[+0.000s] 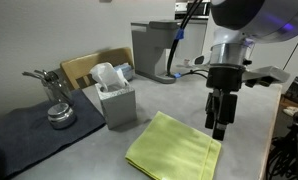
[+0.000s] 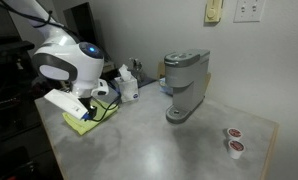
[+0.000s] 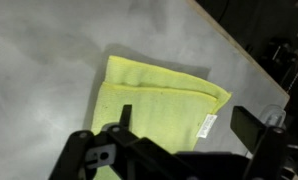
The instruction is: Fold the cloth on the table
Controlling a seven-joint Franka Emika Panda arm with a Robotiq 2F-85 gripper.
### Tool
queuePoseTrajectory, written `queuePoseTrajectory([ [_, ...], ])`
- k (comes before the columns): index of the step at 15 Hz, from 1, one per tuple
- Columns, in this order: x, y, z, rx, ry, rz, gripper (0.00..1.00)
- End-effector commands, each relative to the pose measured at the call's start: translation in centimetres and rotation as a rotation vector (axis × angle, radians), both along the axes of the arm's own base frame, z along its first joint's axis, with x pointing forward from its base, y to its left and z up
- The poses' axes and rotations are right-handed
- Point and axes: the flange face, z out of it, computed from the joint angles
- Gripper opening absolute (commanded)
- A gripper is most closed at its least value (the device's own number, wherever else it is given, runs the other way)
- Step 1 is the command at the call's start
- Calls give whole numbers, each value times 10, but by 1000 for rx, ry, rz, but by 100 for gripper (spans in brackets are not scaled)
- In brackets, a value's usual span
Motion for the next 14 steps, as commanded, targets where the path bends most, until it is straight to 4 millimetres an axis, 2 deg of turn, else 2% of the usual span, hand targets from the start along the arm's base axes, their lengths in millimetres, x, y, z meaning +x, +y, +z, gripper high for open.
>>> queuePoseTrajectory([
  [1, 23, -7, -4, -63, -16, 82, 100],
  [6, 39, -19, 4, -102, -60, 110, 100],
  [9, 41, -26, 8, -76, -111, -47, 100],
  [10, 40, -21, 10, -85, -85, 27, 100],
  [14, 43, -24, 11, -75, -102, -32, 100],
])
